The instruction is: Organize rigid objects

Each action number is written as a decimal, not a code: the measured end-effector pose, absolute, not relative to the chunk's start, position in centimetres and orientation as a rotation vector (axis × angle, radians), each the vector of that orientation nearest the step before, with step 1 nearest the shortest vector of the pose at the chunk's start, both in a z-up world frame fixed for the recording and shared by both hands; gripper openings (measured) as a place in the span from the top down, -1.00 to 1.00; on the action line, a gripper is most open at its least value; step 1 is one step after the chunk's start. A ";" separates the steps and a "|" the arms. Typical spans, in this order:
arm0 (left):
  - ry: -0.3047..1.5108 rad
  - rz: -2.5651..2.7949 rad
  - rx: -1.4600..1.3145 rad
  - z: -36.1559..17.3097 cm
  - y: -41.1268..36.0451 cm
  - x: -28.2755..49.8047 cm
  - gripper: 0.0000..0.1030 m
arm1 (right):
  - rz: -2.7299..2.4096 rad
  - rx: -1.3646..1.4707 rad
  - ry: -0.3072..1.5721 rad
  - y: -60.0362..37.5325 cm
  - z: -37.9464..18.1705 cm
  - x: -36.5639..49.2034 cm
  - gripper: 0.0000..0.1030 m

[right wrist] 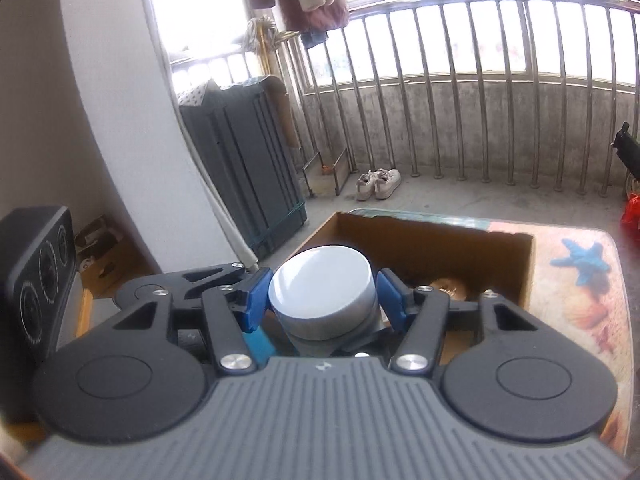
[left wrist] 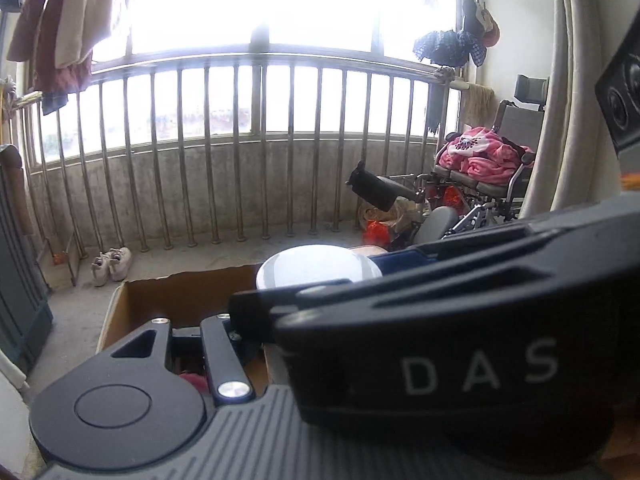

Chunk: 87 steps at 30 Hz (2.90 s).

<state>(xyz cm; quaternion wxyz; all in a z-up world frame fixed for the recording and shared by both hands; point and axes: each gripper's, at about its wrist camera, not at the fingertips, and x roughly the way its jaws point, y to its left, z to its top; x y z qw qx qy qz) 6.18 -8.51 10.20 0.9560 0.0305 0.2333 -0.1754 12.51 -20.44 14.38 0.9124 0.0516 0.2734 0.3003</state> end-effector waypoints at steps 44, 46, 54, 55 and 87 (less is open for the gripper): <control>0.868 -0.347 0.043 -0.3 -8.9 24.6 -0.39 | 0.574 0.088 0.895 -19.7 1.2 32.6 -0.08; 0.866 -0.344 0.038 -0.1 -8.7 24.5 -0.39 | 0.572 0.083 0.897 -19.5 1.4 32.7 -0.12; 0.817 -0.332 0.028 1.9 -8.2 22.9 -0.58 | 0.560 0.122 0.854 -20.7 3.4 30.3 -0.34; 0.808 -0.332 0.027 2.3 -8.1 22.6 -0.60 | 0.556 0.132 0.845 -21.2 3.7 29.7 -0.35; 0.622 -0.242 0.080 8.9 -3.6 4.6 -1.00 | 0.212 0.343 0.659 -32.5 5.5 -1.9 -0.98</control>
